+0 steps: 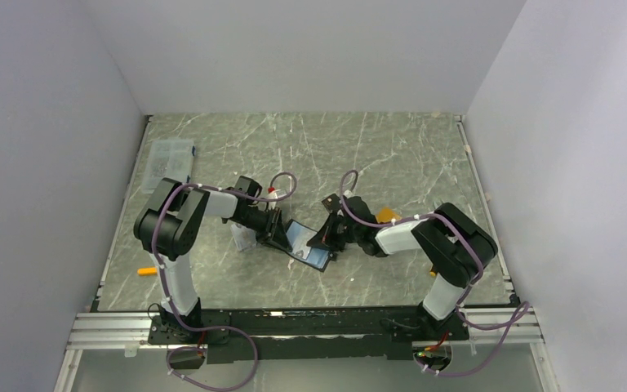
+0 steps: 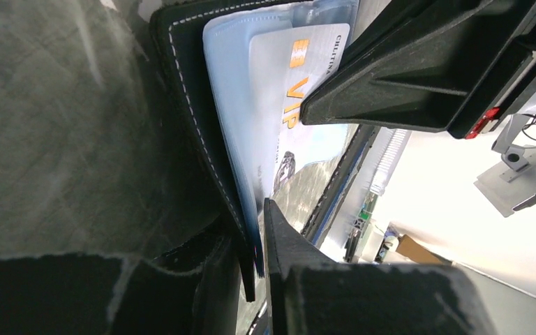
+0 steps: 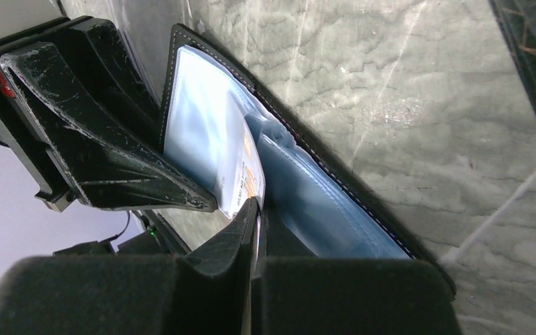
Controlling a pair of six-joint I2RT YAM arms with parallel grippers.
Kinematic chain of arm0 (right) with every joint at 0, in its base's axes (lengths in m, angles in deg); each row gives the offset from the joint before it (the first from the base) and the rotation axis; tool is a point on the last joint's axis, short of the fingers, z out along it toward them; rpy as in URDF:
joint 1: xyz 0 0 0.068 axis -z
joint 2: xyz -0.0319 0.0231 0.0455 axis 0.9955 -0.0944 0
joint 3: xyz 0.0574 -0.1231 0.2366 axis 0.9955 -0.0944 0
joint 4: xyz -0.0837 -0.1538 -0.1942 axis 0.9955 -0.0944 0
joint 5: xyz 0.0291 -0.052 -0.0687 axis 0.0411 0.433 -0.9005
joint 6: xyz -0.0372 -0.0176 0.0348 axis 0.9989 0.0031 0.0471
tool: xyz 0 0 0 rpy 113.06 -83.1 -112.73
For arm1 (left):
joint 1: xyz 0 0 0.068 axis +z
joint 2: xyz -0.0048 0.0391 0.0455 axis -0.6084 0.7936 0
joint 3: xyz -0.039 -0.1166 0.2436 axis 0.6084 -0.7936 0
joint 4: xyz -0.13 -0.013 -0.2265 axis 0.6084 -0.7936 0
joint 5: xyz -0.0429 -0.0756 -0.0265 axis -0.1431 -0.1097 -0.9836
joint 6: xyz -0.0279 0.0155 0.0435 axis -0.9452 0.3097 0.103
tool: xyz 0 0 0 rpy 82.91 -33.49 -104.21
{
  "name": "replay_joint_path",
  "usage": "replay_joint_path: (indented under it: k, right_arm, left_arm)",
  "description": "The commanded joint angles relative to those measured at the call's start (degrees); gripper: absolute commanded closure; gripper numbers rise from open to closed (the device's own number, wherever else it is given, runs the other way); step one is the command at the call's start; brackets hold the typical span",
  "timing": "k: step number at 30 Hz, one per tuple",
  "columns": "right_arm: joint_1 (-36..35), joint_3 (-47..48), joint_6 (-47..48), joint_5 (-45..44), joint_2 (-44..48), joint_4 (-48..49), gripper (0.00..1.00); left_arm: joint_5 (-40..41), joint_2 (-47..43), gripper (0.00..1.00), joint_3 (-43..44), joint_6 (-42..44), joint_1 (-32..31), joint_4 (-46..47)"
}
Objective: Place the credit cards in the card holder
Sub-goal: Insert the credit card into the card holder.
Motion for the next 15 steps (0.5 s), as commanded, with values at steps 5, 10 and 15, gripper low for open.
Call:
replay_joint_path:
  k: [5,10,15]
  right_arm:
    - [-1.91,3.94,3.07,-4.99,-3.08,-8.24,0.91]
    - [-2.89,7.99,7.67,-6.67,-2.49,-17.28,0.64]
    - [-3.99,10.15,11.11,-9.78,-0.66,-24.95,0.52]
  left_arm:
    - [-5.03,-0.87,0.77,0.44,0.78,-0.05,0.7]
    - [-4.8,-2.22,0.76,1.11,1.36,1.95,-0.32]
    - [-4.27,-2.97,0.76,1.11,1.36,4.56,-0.36]
